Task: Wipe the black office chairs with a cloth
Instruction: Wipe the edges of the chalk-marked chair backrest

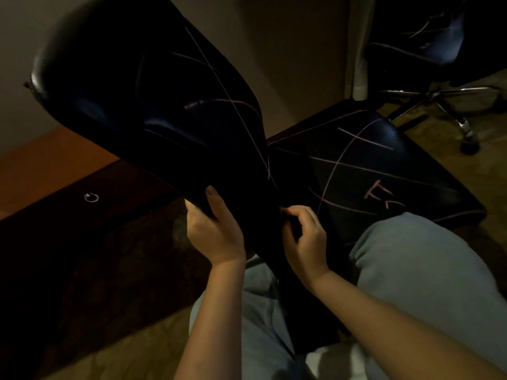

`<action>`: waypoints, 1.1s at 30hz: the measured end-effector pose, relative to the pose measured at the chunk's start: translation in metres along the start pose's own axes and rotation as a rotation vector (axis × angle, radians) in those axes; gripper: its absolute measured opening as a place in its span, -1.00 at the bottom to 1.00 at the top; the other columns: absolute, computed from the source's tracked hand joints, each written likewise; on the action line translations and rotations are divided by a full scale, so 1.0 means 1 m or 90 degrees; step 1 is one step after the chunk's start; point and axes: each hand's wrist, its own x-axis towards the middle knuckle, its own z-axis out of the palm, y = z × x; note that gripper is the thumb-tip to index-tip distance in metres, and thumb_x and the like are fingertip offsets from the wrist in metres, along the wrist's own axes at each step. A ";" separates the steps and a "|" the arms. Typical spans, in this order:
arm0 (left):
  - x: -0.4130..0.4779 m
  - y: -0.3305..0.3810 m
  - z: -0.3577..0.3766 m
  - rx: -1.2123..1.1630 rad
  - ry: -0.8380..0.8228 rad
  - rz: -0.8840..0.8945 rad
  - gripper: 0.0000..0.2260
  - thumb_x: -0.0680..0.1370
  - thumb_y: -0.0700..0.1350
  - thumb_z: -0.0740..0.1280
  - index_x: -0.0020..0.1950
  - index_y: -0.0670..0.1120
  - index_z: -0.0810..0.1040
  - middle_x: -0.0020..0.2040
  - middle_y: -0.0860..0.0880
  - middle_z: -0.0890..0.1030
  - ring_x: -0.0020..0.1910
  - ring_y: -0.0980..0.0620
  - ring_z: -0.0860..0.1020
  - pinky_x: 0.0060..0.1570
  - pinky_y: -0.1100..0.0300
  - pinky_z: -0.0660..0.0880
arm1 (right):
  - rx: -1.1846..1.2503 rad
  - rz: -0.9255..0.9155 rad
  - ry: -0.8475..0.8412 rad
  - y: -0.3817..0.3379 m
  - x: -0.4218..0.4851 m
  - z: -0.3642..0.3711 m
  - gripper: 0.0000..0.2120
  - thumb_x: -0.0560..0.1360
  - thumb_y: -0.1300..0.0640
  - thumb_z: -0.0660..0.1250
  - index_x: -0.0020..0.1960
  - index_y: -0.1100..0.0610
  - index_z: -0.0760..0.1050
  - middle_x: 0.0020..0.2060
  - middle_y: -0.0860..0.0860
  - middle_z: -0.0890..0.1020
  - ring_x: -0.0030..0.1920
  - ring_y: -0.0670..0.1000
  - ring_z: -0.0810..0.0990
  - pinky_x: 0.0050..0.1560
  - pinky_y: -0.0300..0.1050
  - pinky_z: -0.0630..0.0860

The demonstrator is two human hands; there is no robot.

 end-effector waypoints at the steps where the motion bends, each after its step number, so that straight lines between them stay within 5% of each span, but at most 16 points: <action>1: 0.000 0.002 0.000 0.000 -0.003 0.005 -0.50 0.51 0.40 -0.05 0.13 0.09 0.43 -0.17 0.18 0.55 -0.21 0.25 0.53 -0.22 0.26 0.44 | 0.001 0.032 -0.013 0.004 -0.001 -0.002 -0.86 0.51 0.25 0.26 0.02 0.20 0.55 -0.05 0.00 0.57 -0.02 -0.10 0.56 0.01 -0.34 0.47; 6: 0.000 -0.001 -0.001 -0.001 0.006 -0.002 -0.48 0.52 0.40 -0.04 0.16 0.07 0.43 -0.13 0.15 0.55 -0.19 0.21 0.54 -0.20 0.23 0.47 | -0.001 0.100 -0.061 0.009 0.000 -0.009 -0.86 0.50 0.36 0.32 -0.03 0.16 0.56 -0.08 -0.02 0.59 -0.05 -0.16 0.57 -0.02 -0.36 0.47; 13: -0.001 0.004 -0.003 0.006 -0.012 0.003 -0.67 0.53 0.36 -0.02 0.07 0.18 0.31 -0.21 0.30 0.44 -0.25 0.51 0.46 -0.24 0.34 0.39 | 0.002 -0.046 -0.018 -0.027 0.018 -0.003 -0.79 0.47 0.42 0.31 0.03 0.21 0.58 -0.05 -0.04 0.59 0.01 -0.17 0.56 0.08 -0.36 0.48; 19: -0.001 0.002 -0.003 0.005 -0.025 -0.011 -0.66 0.52 0.38 0.02 0.14 0.23 0.33 -0.14 0.24 0.54 -0.18 0.35 0.55 -0.20 0.28 0.48 | -0.028 -0.090 -0.001 -0.029 0.012 0.005 -0.74 0.47 0.38 0.32 0.14 0.22 0.54 0.06 0.06 0.57 0.12 -0.08 0.52 0.19 -0.36 0.41; 26: -0.020 -0.021 -0.011 0.009 -0.237 -0.078 -0.45 0.56 0.28 0.16 0.47 0.04 0.25 0.09 0.20 0.54 0.01 0.27 0.56 -0.18 0.49 0.44 | -0.008 0.135 -0.006 0.004 -0.011 0.008 -0.77 0.46 0.38 0.27 0.07 0.17 0.49 0.00 -0.05 0.50 -0.04 -0.18 0.48 0.01 -0.53 0.32; 30: -0.040 -0.032 -0.010 0.055 -0.338 -0.178 -0.52 0.58 0.14 0.20 0.43 -0.06 0.34 -0.20 0.21 0.48 -0.35 0.50 0.47 -0.37 0.54 0.40 | 0.040 0.284 0.007 0.018 -0.017 0.015 -0.78 0.45 0.40 0.26 -0.04 0.11 0.49 -0.08 0.02 0.57 -0.07 -0.10 0.56 -0.06 -0.41 0.46; 33: -0.042 -0.036 -0.008 0.109 -0.357 -0.189 -0.47 0.58 0.20 0.16 0.46 -0.05 0.33 -0.29 0.21 0.44 -0.41 0.42 0.47 -0.36 0.39 0.40 | 0.060 0.357 0.007 0.021 -0.016 0.017 -0.78 0.45 0.39 0.26 -0.07 0.10 0.50 -0.10 0.04 0.60 -0.06 -0.04 0.59 -0.12 -0.41 0.48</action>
